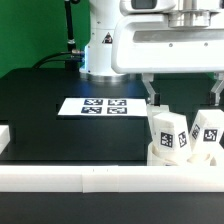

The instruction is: Assemble stool

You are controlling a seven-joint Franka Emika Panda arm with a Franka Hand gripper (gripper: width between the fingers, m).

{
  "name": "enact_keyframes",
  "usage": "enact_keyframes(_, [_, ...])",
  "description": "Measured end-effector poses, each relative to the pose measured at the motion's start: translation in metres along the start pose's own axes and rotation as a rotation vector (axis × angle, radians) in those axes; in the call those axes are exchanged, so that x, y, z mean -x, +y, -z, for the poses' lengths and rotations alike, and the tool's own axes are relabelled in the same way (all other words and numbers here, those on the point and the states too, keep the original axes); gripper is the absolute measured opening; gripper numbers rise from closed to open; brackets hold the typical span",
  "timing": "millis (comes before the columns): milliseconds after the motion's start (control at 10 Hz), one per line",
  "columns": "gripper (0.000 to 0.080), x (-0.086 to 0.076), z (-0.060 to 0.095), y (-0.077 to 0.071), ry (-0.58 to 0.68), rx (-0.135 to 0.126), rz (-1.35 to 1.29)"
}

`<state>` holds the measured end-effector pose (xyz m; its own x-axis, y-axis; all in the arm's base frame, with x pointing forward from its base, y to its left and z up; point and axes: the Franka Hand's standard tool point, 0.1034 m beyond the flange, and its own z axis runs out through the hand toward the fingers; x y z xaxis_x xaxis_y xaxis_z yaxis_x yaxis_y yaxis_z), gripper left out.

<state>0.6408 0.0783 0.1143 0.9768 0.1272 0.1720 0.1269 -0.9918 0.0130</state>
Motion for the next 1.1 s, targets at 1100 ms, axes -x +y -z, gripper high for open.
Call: enact_keyframes(1100, [0.0649, 0.011, -0.007, 0.005, -0.309, 0.003, 0.261])
